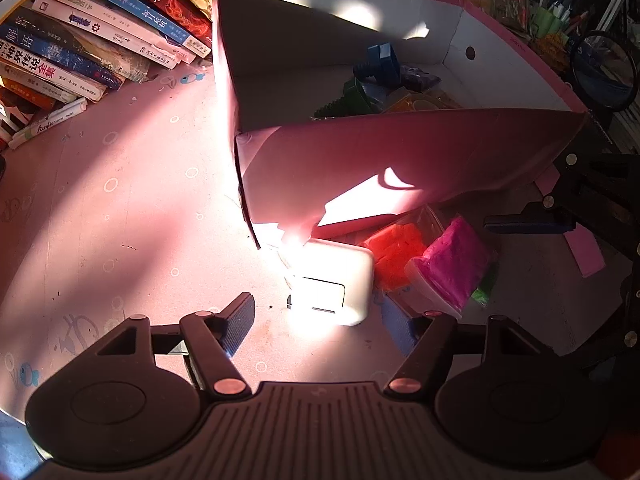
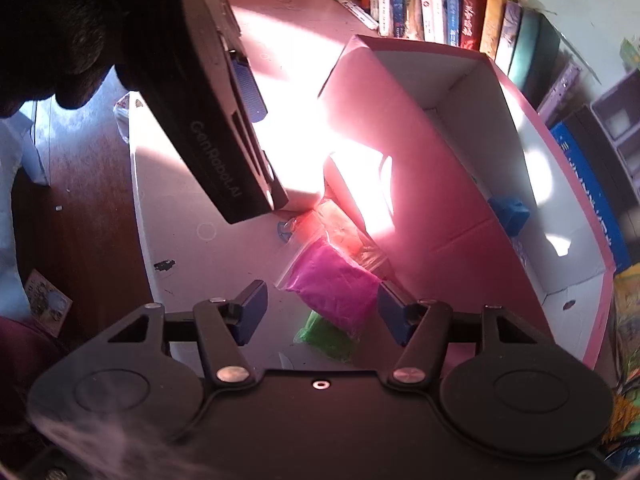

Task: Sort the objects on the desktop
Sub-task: 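Grasp the white charger block with the left gripper while the right grasps the pink bag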

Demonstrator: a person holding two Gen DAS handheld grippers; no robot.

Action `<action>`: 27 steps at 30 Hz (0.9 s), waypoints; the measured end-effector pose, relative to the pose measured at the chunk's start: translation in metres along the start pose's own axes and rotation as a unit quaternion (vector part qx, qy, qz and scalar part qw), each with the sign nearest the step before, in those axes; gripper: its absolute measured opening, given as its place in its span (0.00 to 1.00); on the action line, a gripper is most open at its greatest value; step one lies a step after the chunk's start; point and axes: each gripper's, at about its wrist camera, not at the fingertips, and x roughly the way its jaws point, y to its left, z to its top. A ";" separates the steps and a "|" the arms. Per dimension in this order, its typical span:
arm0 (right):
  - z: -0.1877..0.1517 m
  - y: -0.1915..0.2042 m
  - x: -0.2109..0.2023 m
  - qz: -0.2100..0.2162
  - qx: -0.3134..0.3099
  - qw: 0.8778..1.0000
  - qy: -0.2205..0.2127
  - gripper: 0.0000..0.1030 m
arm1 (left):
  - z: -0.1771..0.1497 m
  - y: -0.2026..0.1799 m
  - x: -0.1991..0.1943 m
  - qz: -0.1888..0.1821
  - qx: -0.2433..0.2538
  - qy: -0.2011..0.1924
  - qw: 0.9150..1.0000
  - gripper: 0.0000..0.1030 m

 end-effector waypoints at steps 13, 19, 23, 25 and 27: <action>-0.001 0.015 0.017 -0.016 -0.085 0.996 0.004 0.46 | 0.005 0.003 0.008 -0.010 0.006 0.016 1.000 0.58; -0.001 0.012 0.020 -0.019 -0.082 0.996 0.006 0.44 | 0.006 0.001 0.010 -0.009 0.004 0.014 1.000 0.47; 0.002 0.003 0.017 -0.025 -0.058 0.998 0.001 0.27 | 0.005 0.002 0.006 -0.007 -0.005 0.013 1.000 0.45; 0.003 0.001 0.013 -0.031 -0.053 0.998 -0.004 0.22 | 0.005 0.003 0.003 -0.006 -0.010 0.012 1.000 0.45; 0.003 -0.002 0.009 -0.035 -0.046 0.998 -0.008 0.20 | 0.004 0.004 0.001 -0.005 -0.015 0.012 1.000 0.45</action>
